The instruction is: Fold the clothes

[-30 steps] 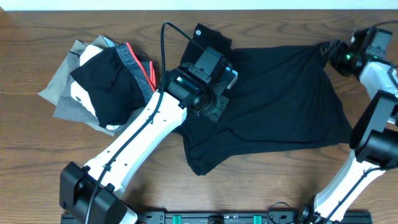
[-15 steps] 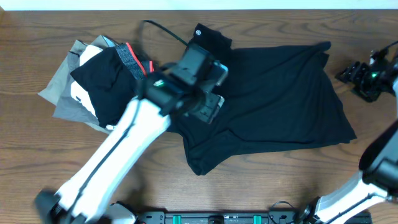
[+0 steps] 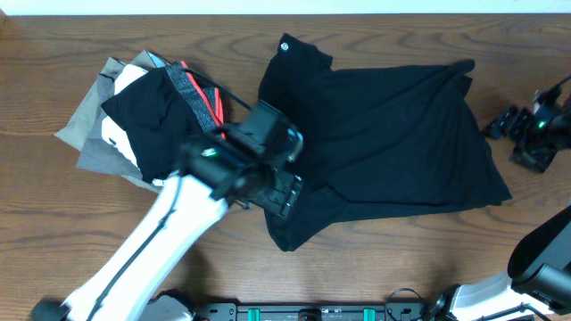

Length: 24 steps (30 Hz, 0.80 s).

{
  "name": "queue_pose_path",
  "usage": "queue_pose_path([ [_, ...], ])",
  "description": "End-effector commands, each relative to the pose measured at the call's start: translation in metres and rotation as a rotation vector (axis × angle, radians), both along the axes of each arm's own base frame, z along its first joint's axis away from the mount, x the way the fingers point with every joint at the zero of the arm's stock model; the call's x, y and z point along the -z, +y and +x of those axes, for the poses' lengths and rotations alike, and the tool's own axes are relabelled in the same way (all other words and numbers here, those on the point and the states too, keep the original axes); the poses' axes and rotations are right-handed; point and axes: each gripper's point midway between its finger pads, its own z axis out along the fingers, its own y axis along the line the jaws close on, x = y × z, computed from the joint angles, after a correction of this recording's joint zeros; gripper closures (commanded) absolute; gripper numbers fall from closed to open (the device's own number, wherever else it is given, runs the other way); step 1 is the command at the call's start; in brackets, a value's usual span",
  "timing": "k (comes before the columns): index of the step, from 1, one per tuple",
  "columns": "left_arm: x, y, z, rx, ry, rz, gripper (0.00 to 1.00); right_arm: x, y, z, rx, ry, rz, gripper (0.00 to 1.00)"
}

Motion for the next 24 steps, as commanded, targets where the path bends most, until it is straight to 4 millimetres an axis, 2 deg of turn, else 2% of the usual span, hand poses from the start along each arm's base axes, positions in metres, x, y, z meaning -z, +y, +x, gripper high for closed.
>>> queue_pose_path([
  [1,0.027,-0.011,-0.013,0.011,0.102,-0.020,0.25,0.032,-0.017,-0.033,0.071,0.161,-0.092,0.22],
  [3,0.039,-0.016,-0.014,0.024,0.130,-0.023,0.25,0.050,-0.030,-0.050,0.139,0.239,-0.167,0.25],
  [8,0.056,-0.024,-0.011,0.066,0.166,-0.015,0.25,0.080,-0.029,-0.070,0.193,0.289,-0.165,0.36],
  [12,0.070,-0.026,-0.014,0.073,0.210,0.013,0.25,0.095,-0.035,-0.087,0.262,0.327,-0.176,0.33],
  [17,0.083,-0.041,-0.030,0.156,0.274,0.007,0.24,0.102,-0.041,-0.095,0.336,0.335,-0.166,0.37],
  [20,0.090,-0.048,-0.035,0.183,0.283,0.018,0.24,0.109,-0.045,-0.090,0.361,0.298,-0.166,0.48],
  [24,0.100,-0.052,-0.038,0.199,0.300,0.038,0.23,0.115,-0.038,-0.080,0.360,0.240,-0.119,0.59],
])
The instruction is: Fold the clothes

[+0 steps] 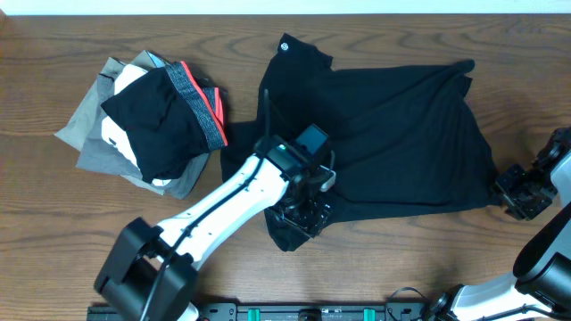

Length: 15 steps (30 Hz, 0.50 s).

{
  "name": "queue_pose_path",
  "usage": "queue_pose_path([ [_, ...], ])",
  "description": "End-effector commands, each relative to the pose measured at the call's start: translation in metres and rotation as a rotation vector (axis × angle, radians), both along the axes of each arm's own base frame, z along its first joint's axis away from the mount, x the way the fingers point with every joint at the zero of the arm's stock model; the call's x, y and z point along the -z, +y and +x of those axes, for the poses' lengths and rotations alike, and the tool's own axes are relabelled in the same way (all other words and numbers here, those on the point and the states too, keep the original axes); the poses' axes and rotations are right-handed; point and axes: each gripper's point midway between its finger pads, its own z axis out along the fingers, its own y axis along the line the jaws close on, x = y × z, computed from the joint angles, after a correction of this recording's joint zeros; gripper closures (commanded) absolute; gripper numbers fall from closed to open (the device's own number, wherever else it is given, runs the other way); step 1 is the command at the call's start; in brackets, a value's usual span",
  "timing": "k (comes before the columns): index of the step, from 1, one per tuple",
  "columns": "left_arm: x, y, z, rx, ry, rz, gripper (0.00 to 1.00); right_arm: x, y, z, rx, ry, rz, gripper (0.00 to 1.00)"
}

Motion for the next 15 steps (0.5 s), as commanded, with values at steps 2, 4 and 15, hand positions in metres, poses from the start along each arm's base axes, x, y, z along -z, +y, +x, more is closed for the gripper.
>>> queue_pose_path([
  [2,0.007,-0.002,-0.003,0.022,0.025,0.006,0.23,0.009,0.006,0.001,0.027,-0.024,0.032,0.60],
  [4,0.008,-0.001,-0.002,0.022,0.021,0.013,0.23,0.012,0.006,0.001,0.033,-0.028,0.030,0.60],
  [15,0.013,0.009,0.004,0.024,-0.022,0.074,0.20,-0.053,-0.018,0.025,0.000,-0.148,-0.081,0.99],
])
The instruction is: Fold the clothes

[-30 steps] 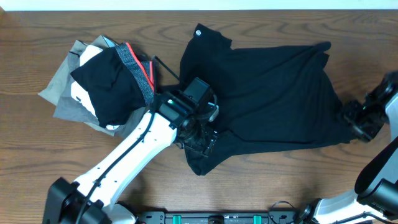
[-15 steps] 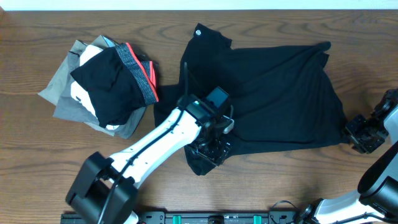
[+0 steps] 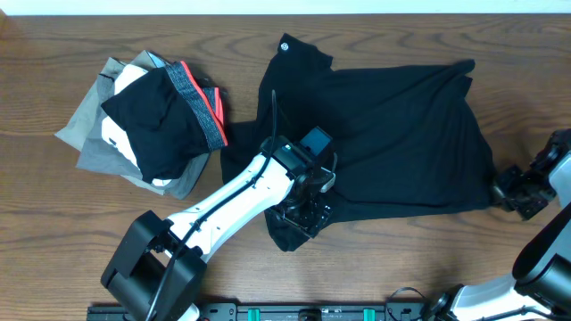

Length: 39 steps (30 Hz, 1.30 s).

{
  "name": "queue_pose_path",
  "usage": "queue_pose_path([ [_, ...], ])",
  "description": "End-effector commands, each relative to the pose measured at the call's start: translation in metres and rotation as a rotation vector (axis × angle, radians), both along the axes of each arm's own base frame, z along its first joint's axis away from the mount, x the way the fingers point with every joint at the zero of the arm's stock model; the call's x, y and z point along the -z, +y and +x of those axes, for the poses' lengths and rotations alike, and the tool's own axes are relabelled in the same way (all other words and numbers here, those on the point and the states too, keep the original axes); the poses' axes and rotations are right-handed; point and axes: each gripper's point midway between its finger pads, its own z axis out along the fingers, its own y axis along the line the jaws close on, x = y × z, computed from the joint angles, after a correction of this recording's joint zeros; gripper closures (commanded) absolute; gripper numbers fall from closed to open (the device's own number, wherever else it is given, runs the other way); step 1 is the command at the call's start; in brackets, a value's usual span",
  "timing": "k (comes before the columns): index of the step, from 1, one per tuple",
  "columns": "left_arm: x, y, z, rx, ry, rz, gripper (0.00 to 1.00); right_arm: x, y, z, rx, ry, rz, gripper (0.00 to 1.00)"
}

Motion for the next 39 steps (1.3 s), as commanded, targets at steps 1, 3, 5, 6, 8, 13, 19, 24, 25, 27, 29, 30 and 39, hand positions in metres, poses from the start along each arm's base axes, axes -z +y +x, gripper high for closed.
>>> queue_pose_path([
  [1,0.003,0.004,0.000,0.017,-0.006,0.020,0.20,-0.059,-0.027,0.024,-0.017,-0.136,-0.140,0.99],
  [3,0.002,0.003,0.000,0.015,-0.002,0.017,0.20,-0.081,-0.033,0.025,-0.015,-0.165,-0.196,0.99],
  [5,0.002,0.003,0.000,0.013,-0.002,0.014,0.19,-0.098,-0.036,0.021,-0.009,-0.176,-0.250,0.99],
  [6,0.002,0.002,0.000,0.013,-0.003,0.013,0.18,-0.102,-0.037,0.019,-0.007,-0.178,-0.263,0.98],
  [8,0.002,0.000,0.000,0.009,-0.002,0.003,0.16,-0.105,-0.036,0.016,-0.005,-0.175,-0.270,0.98],
  [13,0.001,-0.018,0.002,0.011,0.004,-0.090,0.09,-0.104,-0.035,0.015,-0.006,-0.169,-0.266,0.98],
  [19,0.009,-0.026,0.000,0.011,0.019,-0.133,0.06,-0.104,-0.036,0.015,-0.005,-0.170,-0.267,0.98],
  [24,0.017,-0.016,-0.008,-0.001,0.064,-0.082,0.17,-0.104,-0.036,0.015,-0.005,-0.169,-0.266,0.97],
  [25,0.020,-0.013,-0.007,-0.019,0.058,-0.057,0.21,-0.104,-0.037,0.014,-0.004,-0.166,-0.270,0.97],
  [27,0.029,-0.004,-0.003,-0.036,0.038,-0.003,0.30,-0.104,-0.040,0.011,0.001,-0.151,-0.291,0.97],
  [29,0.037,-0.002,-0.002,-0.034,0.033,0.019,0.40,-0.105,-0.042,0.010,0.004,-0.142,-0.301,0.97],
  [30,0.043,-0.002,-0.001,-0.034,0.032,0.019,0.46,-0.105,-0.042,0.010,0.004,-0.142,-0.301,0.97],
  [39,0.077,0.011,-0.015,-0.108,0.140,0.129,0.93,-0.105,-0.050,0.002,0.022,-0.112,-0.334,0.94],
])
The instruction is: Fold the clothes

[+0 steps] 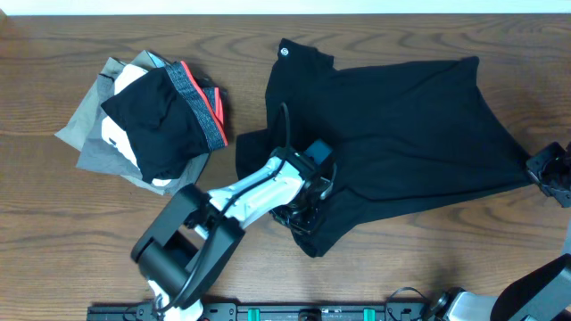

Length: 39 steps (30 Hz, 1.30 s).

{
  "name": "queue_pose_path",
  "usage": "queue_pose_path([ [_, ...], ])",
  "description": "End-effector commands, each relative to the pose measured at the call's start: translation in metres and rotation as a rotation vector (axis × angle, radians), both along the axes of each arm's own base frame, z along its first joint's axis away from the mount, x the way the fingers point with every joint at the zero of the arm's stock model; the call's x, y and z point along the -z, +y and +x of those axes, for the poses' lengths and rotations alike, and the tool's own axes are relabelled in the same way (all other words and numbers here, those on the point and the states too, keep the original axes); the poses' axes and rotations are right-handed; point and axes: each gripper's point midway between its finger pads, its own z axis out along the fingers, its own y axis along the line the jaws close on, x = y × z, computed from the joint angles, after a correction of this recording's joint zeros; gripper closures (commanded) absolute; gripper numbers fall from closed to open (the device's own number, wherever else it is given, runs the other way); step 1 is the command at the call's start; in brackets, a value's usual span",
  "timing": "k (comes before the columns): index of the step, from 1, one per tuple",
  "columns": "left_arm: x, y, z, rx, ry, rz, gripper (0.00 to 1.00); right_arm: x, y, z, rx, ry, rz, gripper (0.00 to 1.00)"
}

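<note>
A black shirt [401,125] lies spread across the middle and right of the table, its collar with a small white label [285,51] at the far left. My left gripper [299,217] sits on the shirt's near-left hem and looks shut on the cloth. At the table's right edge, my right gripper [542,174] is shut on the shirt's near-right corner, and the fabric is drawn taut toward it.
At the left lies a pile of clothes [152,120]: grey pieces under black shorts with a grey and red waistband. The wooden table [428,267] shows along the front. The left arm [250,192] crosses from the front left.
The right gripper has moved further right with the shirt's near-right corner. The whole shirt has shifted right and lies flatter. The left gripper stays at the near-left hem, its arm drawn in closer.
At first the left arm hovered over the shirt's left side and the right gripper stood apart at the far right. Both then came down to the shirt's near corners. Now the shirt has been pulled right and stretched out.
</note>
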Motion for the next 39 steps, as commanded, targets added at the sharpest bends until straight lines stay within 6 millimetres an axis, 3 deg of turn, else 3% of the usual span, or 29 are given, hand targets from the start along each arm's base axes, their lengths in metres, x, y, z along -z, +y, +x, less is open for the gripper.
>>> queue_pose_path([
  [1,0.008,0.016,-0.014,-0.055,0.071,0.090,0.94,-0.002,-0.014,-0.010,0.027,0.039,-0.052,0.94],
  [10,-0.003,0.040,-0.038,-0.060,0.178,0.198,0.94,-0.002,-0.016,-0.011,0.039,0.027,-0.038,0.91],
  [15,-0.009,0.040,-0.038,-0.064,0.176,0.195,0.94,-0.004,0.001,0.015,-0.032,-0.094,0.054,0.89],
  [18,-0.020,0.035,-0.027,-0.076,0.137,0.160,0.94,-0.001,0.019,0.033,-0.114,-0.140,0.118,0.87],
  [23,-0.046,0.030,0.024,-0.108,-0.101,0.082,0.94,0.028,0.047,0.042,-0.200,-0.063,0.188,0.80],
  [28,-0.046,0.024,0.068,-0.164,-0.255,0.014,0.89,0.070,0.064,0.042,-0.219,0.051,0.279,0.96],
  [31,-0.035,0.024,0.079,-0.186,-0.263,0.008,0.90,0.093,0.072,0.039,-0.212,0.105,0.345,0.99],
  [35,-0.021,0.032,0.079,-0.197,-0.224,0.043,0.90,0.118,0.073,0.029,-0.198,0.185,0.378,0.99],
  [39,-0.005,0.041,0.067,-0.187,-0.153,0.099,0.90,0.132,0.048,0.009,-0.163,0.323,0.253,0.99],
])
